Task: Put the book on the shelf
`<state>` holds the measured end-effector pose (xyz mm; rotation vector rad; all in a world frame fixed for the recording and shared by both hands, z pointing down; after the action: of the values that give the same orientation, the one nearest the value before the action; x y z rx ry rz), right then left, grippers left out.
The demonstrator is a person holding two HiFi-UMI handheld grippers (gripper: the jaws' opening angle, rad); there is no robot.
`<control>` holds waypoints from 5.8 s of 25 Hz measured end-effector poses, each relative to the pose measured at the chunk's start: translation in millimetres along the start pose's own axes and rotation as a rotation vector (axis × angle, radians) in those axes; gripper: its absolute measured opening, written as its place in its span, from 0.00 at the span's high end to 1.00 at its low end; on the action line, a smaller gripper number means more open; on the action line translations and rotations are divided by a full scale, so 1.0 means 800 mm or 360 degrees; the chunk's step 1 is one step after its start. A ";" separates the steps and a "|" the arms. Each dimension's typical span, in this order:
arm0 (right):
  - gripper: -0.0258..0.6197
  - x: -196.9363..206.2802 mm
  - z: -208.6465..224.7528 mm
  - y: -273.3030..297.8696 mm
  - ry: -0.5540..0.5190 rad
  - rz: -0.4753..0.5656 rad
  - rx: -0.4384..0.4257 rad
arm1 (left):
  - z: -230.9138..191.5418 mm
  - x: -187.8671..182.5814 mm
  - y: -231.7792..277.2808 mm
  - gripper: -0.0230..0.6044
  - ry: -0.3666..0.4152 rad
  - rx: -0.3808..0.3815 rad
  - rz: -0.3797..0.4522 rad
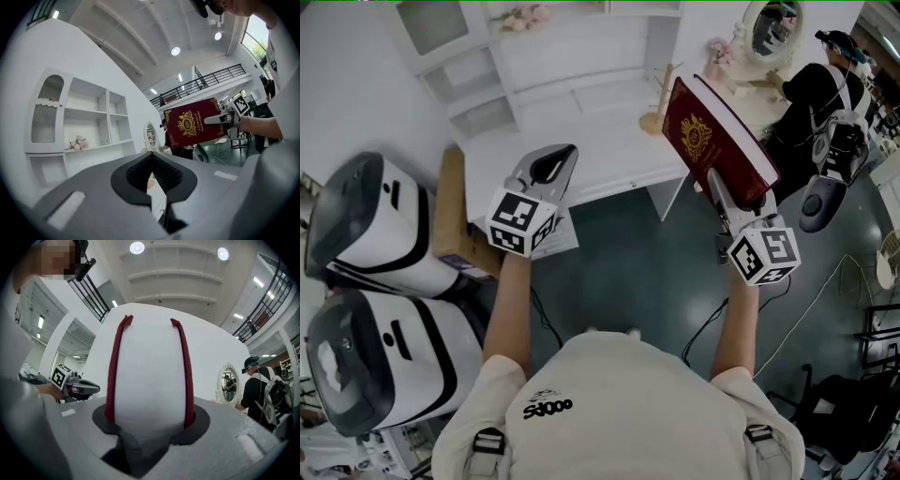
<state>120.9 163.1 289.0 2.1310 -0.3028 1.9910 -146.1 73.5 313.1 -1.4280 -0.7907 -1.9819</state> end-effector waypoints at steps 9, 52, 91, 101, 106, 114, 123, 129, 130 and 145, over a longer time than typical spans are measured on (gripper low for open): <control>0.62 0.008 0.017 -0.016 -0.0006 0.0025 -0.0025 | 0.021 -0.010 0.010 0.94 -0.0005 0.0152 0.0095; 0.62 0.007 0.274 0.312 0.0274 0.0062 -0.0028 | -0.164 0.001 0.379 0.94 -0.0029 0.0123 -0.0029; 0.61 -0.125 0.414 0.727 0.0189 0.0114 0.0011 | -0.354 0.024 0.557 0.94 -0.0109 -0.0033 -0.0097; 0.46 -0.158 0.435 0.782 -0.0047 0.0214 0.0277 | -0.364 0.052 0.569 0.94 -0.0185 -0.0081 -0.0177; 0.35 -0.156 0.444 0.806 -0.0157 0.0190 0.0384 | -0.365 0.065 0.576 0.94 -0.0219 -0.0083 -0.0205; 0.21 -0.145 0.438 0.826 -0.0436 0.0201 0.0619 | -0.359 0.080 0.581 0.94 -0.0268 -0.0067 -0.0248; 0.19 -0.138 0.430 0.823 -0.0426 0.0163 0.0562 | -0.347 0.091 0.567 0.94 -0.0291 -0.0044 -0.0293; 0.19 -0.098 0.406 0.820 -0.0478 -0.0060 0.0437 | -0.332 0.089 0.553 0.94 -0.0276 0.0000 -0.0295; 0.19 -0.091 0.402 0.820 -0.0493 -0.0097 0.0428 | -0.331 0.089 0.550 0.94 -0.0274 0.0006 -0.0292; 0.20 -0.062 0.349 0.771 -0.1244 -0.0521 0.0391 | -0.305 0.096 0.512 0.94 -0.0273 0.0108 -0.0261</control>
<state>205.3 -507.8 228.8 2.8103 0.1874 0.9973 -17.8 -387.5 379.2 -1.5518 -1.0712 -1.9491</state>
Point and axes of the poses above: the fingertips, and each gripper's own axes: y forward along the fingers, z to its right, x out of its underside, the point moved 3 cm from there along -y, backward along the fingers, and after that the axes turned 8 degrees about -z, right-handed, at the moved point
